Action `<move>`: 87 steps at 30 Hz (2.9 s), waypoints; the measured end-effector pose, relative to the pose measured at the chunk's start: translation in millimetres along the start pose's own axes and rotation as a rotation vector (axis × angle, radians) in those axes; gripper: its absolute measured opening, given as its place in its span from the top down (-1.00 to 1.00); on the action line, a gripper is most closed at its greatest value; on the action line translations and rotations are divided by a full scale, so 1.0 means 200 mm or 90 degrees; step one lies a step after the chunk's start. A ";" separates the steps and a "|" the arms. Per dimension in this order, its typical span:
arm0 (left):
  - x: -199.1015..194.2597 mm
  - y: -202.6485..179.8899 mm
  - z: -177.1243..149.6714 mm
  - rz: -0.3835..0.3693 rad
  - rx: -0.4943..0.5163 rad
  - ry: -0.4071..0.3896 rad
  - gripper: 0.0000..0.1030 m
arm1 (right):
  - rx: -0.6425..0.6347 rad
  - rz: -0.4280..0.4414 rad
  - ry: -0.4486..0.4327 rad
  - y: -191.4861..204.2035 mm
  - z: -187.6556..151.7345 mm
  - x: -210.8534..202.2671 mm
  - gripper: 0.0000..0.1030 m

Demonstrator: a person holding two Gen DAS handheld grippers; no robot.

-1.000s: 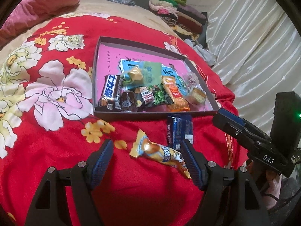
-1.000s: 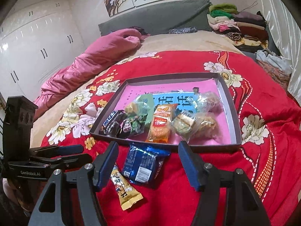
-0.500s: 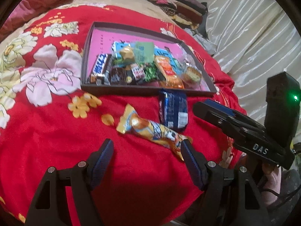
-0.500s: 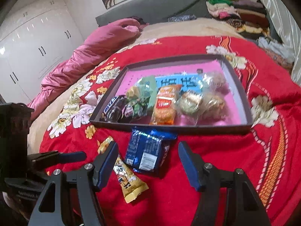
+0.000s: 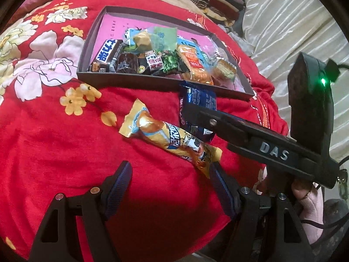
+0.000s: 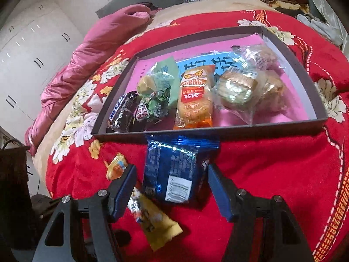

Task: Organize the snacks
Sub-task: 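Grasp the yellow ice-cream snack bag with the left tool while the right tool grasps the blue biscuit pack, then carry the yellow snack bag and blue biscuit pack over the tray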

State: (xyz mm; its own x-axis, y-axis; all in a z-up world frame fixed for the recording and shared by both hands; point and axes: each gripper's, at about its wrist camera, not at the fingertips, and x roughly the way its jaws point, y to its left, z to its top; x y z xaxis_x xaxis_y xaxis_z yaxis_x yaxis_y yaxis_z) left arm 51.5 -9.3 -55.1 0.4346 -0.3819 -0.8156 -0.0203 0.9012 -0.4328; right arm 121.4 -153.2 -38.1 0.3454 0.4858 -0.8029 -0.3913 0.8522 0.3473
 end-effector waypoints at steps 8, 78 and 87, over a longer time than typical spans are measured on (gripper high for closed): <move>0.03 -0.02 0.03 -0.001 -0.019 -0.002 -0.45 | -0.029 -0.020 0.015 -0.01 0.00 0.09 -0.11; -0.19 -0.02 0.58 0.035 -0.003 -0.206 0.51 | -0.007 -0.044 -0.254 -0.36 0.20 -0.51 -0.07; -0.21 0.07 0.67 0.038 -0.025 -0.233 0.51 | -0.011 -0.071 -0.249 -0.39 0.23 -0.48 -0.07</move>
State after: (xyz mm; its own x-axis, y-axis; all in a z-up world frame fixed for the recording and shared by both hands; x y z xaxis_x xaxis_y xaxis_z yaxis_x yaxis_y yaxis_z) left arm 154.1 47.7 25.3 0.7242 -0.2246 -0.6520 -0.0866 0.9084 -0.4091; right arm 157.1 -257.1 35.0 0.6836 0.4308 -0.5891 -0.3466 0.9020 0.2574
